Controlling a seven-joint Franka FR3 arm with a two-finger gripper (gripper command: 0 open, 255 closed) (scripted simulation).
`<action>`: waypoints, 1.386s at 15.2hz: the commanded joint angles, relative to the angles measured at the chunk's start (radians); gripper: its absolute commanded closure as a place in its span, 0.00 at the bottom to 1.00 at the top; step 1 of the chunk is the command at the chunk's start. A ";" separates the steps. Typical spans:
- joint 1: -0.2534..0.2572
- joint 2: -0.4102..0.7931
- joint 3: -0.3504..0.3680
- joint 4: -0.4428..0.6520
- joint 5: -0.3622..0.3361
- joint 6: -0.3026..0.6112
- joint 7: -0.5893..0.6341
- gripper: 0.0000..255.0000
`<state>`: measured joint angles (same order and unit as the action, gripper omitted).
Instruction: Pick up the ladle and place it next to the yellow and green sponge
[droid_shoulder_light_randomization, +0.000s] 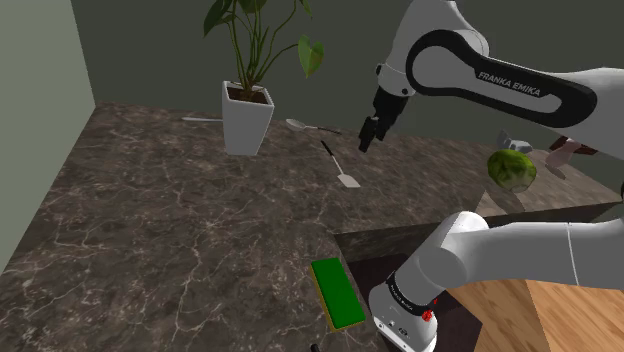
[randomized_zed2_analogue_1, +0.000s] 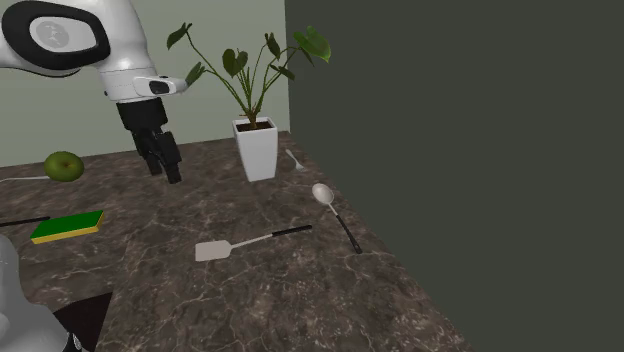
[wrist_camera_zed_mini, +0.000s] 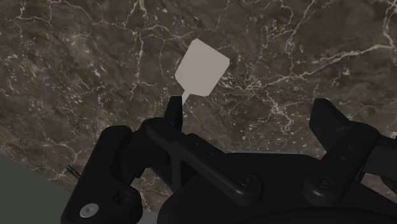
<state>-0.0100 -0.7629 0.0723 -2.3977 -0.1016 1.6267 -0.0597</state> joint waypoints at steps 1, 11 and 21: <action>0.000 0.000 0.000 0.000 0.000 0.000 0.000 0.00; 0.022 0.225 -0.240 0.040 -0.111 0.255 -0.447 0.00; 0.081 0.590 -0.424 0.261 -0.031 0.446 -0.915 0.00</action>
<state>0.0647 -0.2210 -0.3356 -2.1733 -0.1523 2.0577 -0.9173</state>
